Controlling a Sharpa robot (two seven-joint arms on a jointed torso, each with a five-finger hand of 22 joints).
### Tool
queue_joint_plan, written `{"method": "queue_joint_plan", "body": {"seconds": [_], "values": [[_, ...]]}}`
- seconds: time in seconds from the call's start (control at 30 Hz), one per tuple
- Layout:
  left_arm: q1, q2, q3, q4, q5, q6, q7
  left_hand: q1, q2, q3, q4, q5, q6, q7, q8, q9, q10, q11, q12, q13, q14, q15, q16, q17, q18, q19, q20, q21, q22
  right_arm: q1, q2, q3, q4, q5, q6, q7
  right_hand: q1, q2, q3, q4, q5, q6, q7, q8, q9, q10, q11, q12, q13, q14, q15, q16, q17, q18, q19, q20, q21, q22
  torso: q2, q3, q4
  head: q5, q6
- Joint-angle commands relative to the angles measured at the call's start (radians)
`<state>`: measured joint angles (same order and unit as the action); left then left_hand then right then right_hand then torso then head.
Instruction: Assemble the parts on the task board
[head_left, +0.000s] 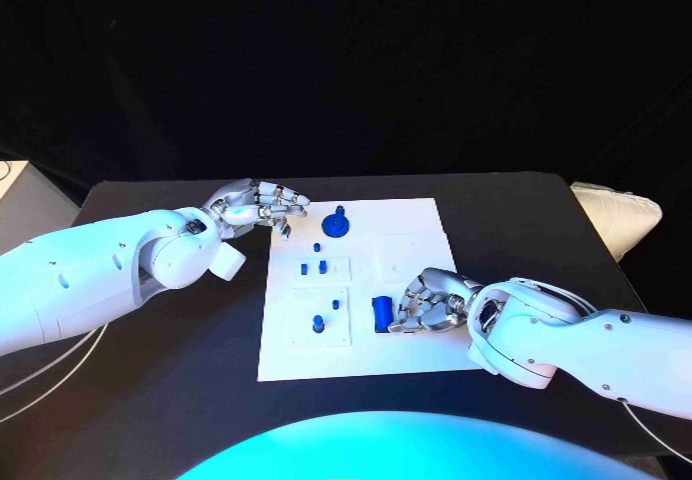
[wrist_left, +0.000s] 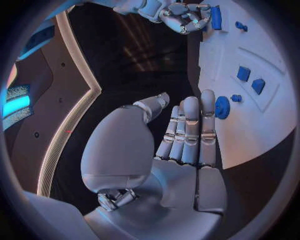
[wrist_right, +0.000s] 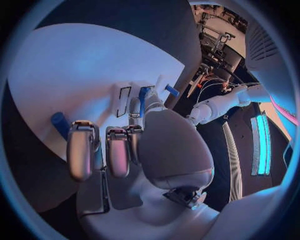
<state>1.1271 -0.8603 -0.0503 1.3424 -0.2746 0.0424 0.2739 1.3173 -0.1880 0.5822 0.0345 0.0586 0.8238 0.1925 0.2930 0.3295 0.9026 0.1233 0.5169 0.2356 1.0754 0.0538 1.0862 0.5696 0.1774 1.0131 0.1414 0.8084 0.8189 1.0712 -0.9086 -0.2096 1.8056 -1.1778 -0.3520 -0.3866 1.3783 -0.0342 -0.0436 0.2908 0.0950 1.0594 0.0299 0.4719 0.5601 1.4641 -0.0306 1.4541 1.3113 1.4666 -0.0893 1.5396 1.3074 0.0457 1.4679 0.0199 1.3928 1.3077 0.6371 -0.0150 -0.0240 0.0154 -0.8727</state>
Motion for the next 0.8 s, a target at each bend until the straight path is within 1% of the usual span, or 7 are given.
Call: {"method": "queue_joint_plan", "body": {"seconds": [0.03, 0.17, 0.37, 0.5, 0.6, 0.67, 0.8], "values": [[-0.001, 0.001, 0.001, 0.002, 0.005, 0.017, 0.005, 0.008, 0.002, -0.003, 0.006, 0.003, -0.008, -0.001, 0.003, -0.001, -0.007, 0.002, 0.002, -0.001, -0.006, -0.002, 0.005, 0.001, 0.007, 0.001, 0.003, -0.007, -0.001, 0.0, -0.012, 0.001, 0.011, 0.045, 0.026, 0.1, -0.007, -0.006, -0.007, 0.0, -0.001, -0.007, 0.005, 0.005, -0.002, 0.052, -0.005, -0.007, 0.182, 0.088, -0.005, -0.003, 0.19, -0.008, 0.045, -0.005, -0.012, 0.174, -0.001, -0.0002, 0.0003, -0.001, 0.0], [-0.001, 0.0, 0.001, 0.002, 0.005, 0.016, 0.006, 0.008, 0.002, -0.003, 0.006, 0.003, -0.008, -0.001, 0.003, -0.001, -0.007, 0.002, 0.002, -0.001, -0.006, -0.002, 0.005, 0.001, 0.007, 0.001, 0.003, -0.007, -0.001, 0.0, -0.04, 0.001, 0.031, 0.085, 0.069, 0.177, -0.012, -0.016, -0.008, -0.001, -0.014, -0.045, 0.023, -0.017, -0.015, 0.043, 0.01, -0.024, 0.173, 0.084, 0.006, -0.011, 0.175, -0.001, 0.033, 0.003, -0.049, 0.158, -0.001, -0.001, -0.0013, -0.003, 0.0], [-0.001, 0.0, 0.001, 0.003, 0.005, 0.015, 0.008, 0.01, 0.001, -0.002, 0.006, 0.003, -0.008, -0.001, 0.005, -0.001, -0.007, 0.002, 0.003, -0.002, -0.006, -0.002, 0.005, 0.001, 0.007, 0.001, 0.003, -0.007, -0.001, 0.004, -0.094, 0.001, 0.053, 0.122, 0.074, 0.231, -0.012, -0.018, -0.004, -0.002, -0.023, -0.085, 0.046, -0.054, -0.034, 0.042, 0.029, -0.023, 0.174, 0.084, 0.021, -0.013, 0.172, -0.001, 0.031, 0.015, -0.056, 0.156, -0.002, -0.0025, -0.0019, -0.008, 0.0], [-0.001, 0.0, 0.0, 0.003, 0.005, 0.012, 0.012, 0.009, 0.001, -0.003, 0.006, 0.003, -0.008, -0.001, 0.005, -0.001, -0.007, 0.002, 0.004, -0.002, -0.006, -0.002, 0.005, 0.001, 0.007, 0.001, 0.003, -0.008, -0.001, 0.016, -0.149, 0.001, 0.055, 0.146, 0.053, 0.255, -0.001, -0.017, 0.002, -0.005, -0.019, -0.095, 0.052, -0.068, -0.042, 0.043, 0.034, -0.021, 0.175, 0.084, 0.026, -0.013, 0.172, -0.001, 0.032, 0.02, -0.056, 0.157, -0.001, -0.0005, -0.0017, -0.014, 0.0], [-0.001, 0.0, 0.0, 0.006, 0.005, 0.009, 0.014, 0.009, 0.001, -0.003, 0.006, 0.003, -0.008, -0.001, 0.005, -0.001, -0.007, 0.002, 0.004, -0.002, -0.006, -0.002, 0.005, 0.001, 0.007, 0.001, 0.003, -0.008, -0.001, 0.026, -0.183, 0.001, 0.032, 0.131, 0.027, 0.26, 0.011, -0.019, 0.007, -0.008, -0.016, -0.107, 0.06, -0.088, -0.052, 0.042, 0.041, -0.021, 0.176, 0.083, 0.031, -0.014, 0.17, 0.0, 0.032, 0.025, -0.058, 0.157, -0.002, -0.0014, -0.0021, -0.02, 0.0], [-0.002, -0.001, 0.0, 0.008, 0.005, 0.008, 0.015, 0.009, 0.001, -0.003, 0.007, 0.003, -0.008, -0.001, 0.005, -0.002, -0.007, 0.002, 0.004, -0.002, -0.007, -0.002, 0.005, 0.001, 0.007, 0.001, 0.003, -0.008, -0.001, 0.03, -0.202, 0.001, 0.015, 0.098, 0.011, 0.258, 0.025, -0.027, 0.01, -0.01, -0.013, -0.113, 0.066, -0.104, -0.061, 0.041, 0.046, -0.023, 0.175, 0.083, 0.036, -0.015, 0.169, 0.0, 0.032, 0.029, -0.06, 0.156, -0.002, -0.0018, -0.0017, -0.022, 0.0], [-0.002, -0.003, 0.0, 0.012, 0.005, 0.006, 0.018, 0.009, 0.001, -0.003, 0.007, 0.003, -0.008, -0.001, 0.006, -0.002, -0.007, 0.002, 0.004, -0.002, -0.007, -0.002, 0.005, 0.001, 0.007, 0.001, 0.003, -0.008, -0.001, 0.034, -0.235, 0.001, -0.004, 0.005, -0.022, 0.242, 0.027, -0.04, 0.007, -0.008, -0.017, -0.112, 0.069, -0.112, -0.065, 0.04, 0.049, -0.026, 0.173, 0.082, 0.039, -0.017, 0.165, 0.0, 0.031, 0.032, -0.062, 0.156, -0.001, -0.0009, -0.0005, -0.025, 0.0]]}}
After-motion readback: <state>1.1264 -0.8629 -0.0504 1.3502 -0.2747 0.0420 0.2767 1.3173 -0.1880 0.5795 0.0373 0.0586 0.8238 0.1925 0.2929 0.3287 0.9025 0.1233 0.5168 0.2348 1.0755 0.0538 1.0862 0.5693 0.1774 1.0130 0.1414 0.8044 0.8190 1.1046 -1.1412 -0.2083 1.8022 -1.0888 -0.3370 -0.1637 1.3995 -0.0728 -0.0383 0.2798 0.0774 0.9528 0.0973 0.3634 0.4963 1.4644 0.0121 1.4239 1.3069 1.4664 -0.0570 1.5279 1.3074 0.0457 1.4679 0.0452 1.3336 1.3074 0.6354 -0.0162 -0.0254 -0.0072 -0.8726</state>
